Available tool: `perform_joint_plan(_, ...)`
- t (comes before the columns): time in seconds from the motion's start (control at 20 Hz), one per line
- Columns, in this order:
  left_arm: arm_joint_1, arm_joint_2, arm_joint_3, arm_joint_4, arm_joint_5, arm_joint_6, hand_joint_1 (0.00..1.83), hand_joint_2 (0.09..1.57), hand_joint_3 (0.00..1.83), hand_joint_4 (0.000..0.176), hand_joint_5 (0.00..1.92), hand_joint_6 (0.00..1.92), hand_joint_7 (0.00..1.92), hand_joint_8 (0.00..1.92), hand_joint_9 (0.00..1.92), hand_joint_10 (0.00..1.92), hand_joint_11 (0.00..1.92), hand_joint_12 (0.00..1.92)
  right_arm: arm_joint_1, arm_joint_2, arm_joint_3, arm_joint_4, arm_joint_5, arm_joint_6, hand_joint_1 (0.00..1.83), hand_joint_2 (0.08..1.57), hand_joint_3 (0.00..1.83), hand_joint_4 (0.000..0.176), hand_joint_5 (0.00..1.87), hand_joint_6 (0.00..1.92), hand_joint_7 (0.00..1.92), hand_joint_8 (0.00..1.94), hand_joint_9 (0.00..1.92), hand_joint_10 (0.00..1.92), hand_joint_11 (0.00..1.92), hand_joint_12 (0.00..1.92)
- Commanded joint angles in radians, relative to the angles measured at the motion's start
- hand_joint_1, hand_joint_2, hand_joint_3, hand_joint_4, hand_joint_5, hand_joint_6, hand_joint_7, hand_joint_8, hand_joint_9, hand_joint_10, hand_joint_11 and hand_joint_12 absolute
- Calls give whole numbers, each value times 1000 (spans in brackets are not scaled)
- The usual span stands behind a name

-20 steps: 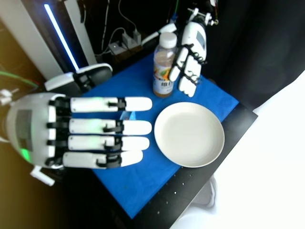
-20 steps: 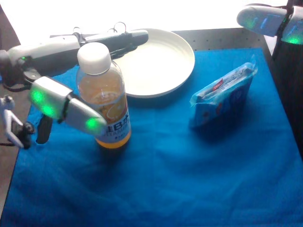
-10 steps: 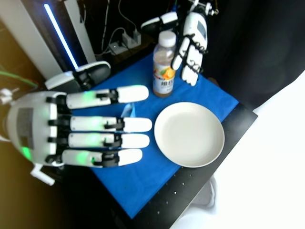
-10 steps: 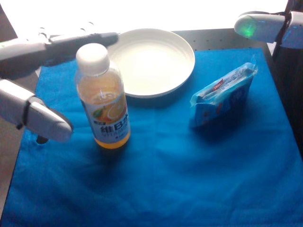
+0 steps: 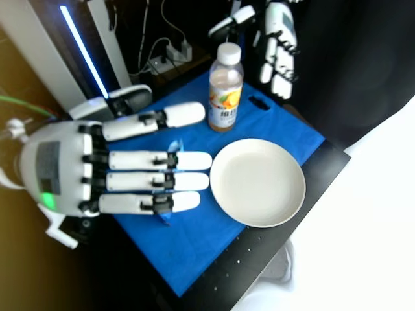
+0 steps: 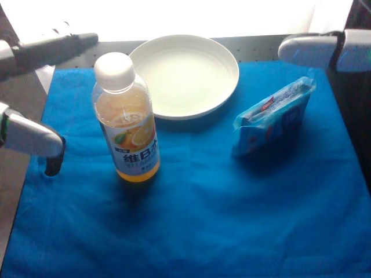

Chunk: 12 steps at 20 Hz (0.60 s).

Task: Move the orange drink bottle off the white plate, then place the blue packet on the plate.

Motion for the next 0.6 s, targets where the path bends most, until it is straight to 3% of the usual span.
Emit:
perform_joint_plan(0.0,-6,4,9,-66,-77,1,690,626,6,176,0,0,0,0,0,0,13,6,43,1,7,-12,47,8,625,694,0,176,0,0,222,3,176,5,0,819)
perform_joint_plan(0.05,-6,4,15,-87,-80,11,690,626,6,176,0,0,0,0,0,0,13,6,67,1,14,-40,5,8,625,694,0,176,0,0,222,3,176,5,0,819)
perform_joint_plan(0.1,-5,5,21,-124,-87,39,723,626,4,176,0,0,0,0,0,0,3,1,106,1,28,-99,-82,8,627,614,0,176,0,0,211,3,170,4,0,956)
perform_joint_plan(0.2,-4,8,35,-173,-103,66,746,633,6,176,0,0,0,0,0,0,0,0,149,-1,50,-189,-184,37,635,587,0,176,0,0,201,2,150,8,0,908)
perform_joint_plan(0.25,-4,13,42,-198,-109,76,789,678,23,176,0,0,0,0,0,0,0,0,162,-10,74,-242,-215,88,644,608,2,170,0,0,280,8,192,13,0,592)
perform_joint_plan(0.3,-4,28,46,-229,-112,93,810,712,11,176,0,0,0,0,0,0,0,0,196,-39,123,-352,-267,185,626,611,1,140,0,0,348,10,218,12,0,476)
perform_joint_plan(0.35,-4,34,47,-236,-114,96,810,712,11,176,0,0,0,0,0,0,0,0,216,-49,137,-395,-293,209,626,611,1,140,0,0,348,10,218,12,0,476)
perform_joint_plan(0.4,-4,40,49,-244,-117,97,821,721,7,176,0,0,0,0,0,0,0,0,254,-60,152,-497,-352,250,747,845,0,92,0,0,328,6,318,18,0,972)
perform_joint_plan(0.45,-4,42,50,-248,-119,97,821,721,7,176,0,0,0,0,0,0,0,0,278,-60,155,-576,-395,280,747,845,0,92,0,0,328,6,318,18,0,972)
perform_joint_plan(0.5,-4,43,52,-252,-118,97,820,723,7,176,0,0,0,0,0,0,0,0,312,-60,158,-709,-436,345,673,763,0,113,10,0,363,5,313,5,0,1013)
perform_joint_plan(0.55,-4,46,51,-252,-112,97,814,717,4,176,0,0,0,0,0,0,0,0,317,-60,160,-744,-443,373,697,700,0,106,44,4,397,7,314,3,0,907)
